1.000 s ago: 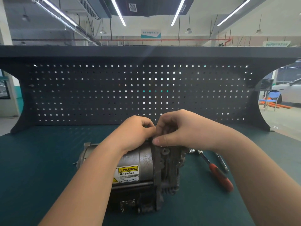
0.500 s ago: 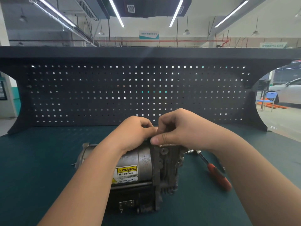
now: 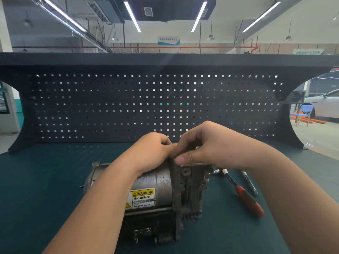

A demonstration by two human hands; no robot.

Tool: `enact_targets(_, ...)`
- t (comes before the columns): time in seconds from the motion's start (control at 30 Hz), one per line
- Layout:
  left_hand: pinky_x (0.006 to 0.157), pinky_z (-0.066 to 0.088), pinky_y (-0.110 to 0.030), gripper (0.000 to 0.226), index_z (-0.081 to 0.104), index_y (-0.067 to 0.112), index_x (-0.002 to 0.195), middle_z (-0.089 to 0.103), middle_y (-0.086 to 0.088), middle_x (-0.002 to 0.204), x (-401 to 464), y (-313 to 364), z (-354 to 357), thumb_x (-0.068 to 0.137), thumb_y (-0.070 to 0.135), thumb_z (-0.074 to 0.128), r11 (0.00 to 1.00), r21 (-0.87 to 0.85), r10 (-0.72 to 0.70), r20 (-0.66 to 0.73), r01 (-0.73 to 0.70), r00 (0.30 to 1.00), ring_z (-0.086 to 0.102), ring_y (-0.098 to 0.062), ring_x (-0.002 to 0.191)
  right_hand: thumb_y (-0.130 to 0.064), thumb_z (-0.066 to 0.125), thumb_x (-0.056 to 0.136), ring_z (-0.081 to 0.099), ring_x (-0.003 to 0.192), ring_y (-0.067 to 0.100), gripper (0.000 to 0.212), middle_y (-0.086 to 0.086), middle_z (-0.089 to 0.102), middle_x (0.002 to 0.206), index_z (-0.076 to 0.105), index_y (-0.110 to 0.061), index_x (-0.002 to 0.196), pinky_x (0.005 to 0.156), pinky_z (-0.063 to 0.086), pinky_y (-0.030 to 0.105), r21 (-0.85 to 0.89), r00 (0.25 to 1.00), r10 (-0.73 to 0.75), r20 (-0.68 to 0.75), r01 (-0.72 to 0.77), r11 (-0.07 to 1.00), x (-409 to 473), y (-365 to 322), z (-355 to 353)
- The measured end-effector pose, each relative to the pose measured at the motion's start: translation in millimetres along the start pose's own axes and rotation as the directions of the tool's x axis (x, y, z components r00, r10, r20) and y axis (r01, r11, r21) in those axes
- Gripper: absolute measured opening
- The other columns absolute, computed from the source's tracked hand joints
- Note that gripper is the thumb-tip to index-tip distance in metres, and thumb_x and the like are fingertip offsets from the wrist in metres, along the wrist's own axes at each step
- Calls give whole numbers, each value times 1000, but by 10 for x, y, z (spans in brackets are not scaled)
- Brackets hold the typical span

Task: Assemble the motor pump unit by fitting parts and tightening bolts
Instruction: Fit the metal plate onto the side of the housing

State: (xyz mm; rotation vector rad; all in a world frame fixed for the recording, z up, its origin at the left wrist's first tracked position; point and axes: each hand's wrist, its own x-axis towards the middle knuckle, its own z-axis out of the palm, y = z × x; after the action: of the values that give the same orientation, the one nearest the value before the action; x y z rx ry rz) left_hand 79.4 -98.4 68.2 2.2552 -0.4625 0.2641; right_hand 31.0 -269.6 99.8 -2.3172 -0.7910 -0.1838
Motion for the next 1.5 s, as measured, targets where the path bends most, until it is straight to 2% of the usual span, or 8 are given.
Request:
enact_targets(0.13,35,24,-11,35,57,21,59,43,15,40,4,12,4,88,42,58,999,32,9,-12,-8,1000,35,1,35,-37,80,74,55,58,6,16,-3,68,72,69,-26,69,53,43,17,-70,998,42,-55,-46,997,8,-7,36)
enact_targets(0.33,49,33,-21,32,69,19,73,57,10,55,-37,36,-6,85,47,61,1000,6,25,21,-25,999,44,-5,53,-51,81,65,59,62,20,38,5,69,75,64,-19,76,56,49,33,-122,995,60,-77,-70,990,34,-33,80)
enact_targets(0.57,56,34,-26,26,69,19,74,59,4,65,-31,22,8,82,42,62,997,34,63,-3,-63,998,46,-9,62,-31,76,80,60,67,-2,4,-13,69,76,74,-32,83,64,48,16,-60,1000,26,16,-25,998,-30,-11,-32)
enact_targets(0.77,53,31,-25,32,68,17,75,54,10,58,-20,15,14,82,47,60,998,32,57,-23,-56,998,41,-6,55,-44,81,70,50,52,9,30,5,66,69,62,-21,67,46,41,21,-139,994,59,-97,-72,988,29,-28,70)
enact_targets(0.97,61,38,-28,22,71,13,79,69,-7,80,-35,39,7,81,32,61,997,32,70,-13,-69,997,51,-11,68,-43,80,72,57,59,4,24,-8,67,72,69,-26,87,53,46,22,-73,999,37,-12,-38,997,-4,-53,26)
enact_targets(1.1,55,33,-25,25,70,13,78,60,5,65,-34,38,9,83,37,62,997,39,68,-19,-67,998,46,-7,62,-34,78,78,64,66,21,13,-4,69,72,70,-24,81,63,54,39,-87,999,40,-31,-43,995,1,-48,18)
enact_targets(1.33,56,36,-24,26,71,13,83,64,-1,67,-40,27,9,87,38,63,998,17,65,-11,-65,998,48,-8,61,-53,81,64,57,56,5,37,-2,67,68,62,-23,72,54,48,26,-180,990,75,-121,-96,979,49,-53,109)
enact_targets(1.5,63,41,-29,15,72,14,79,70,-4,80,-41,36,5,86,20,60,997,34,76,-9,-76,997,53,-11,70,-46,75,75,66,73,9,20,-11,68,76,70,-30,87,71,56,31,-115,1000,22,1,-21,993,-16,-71,28)
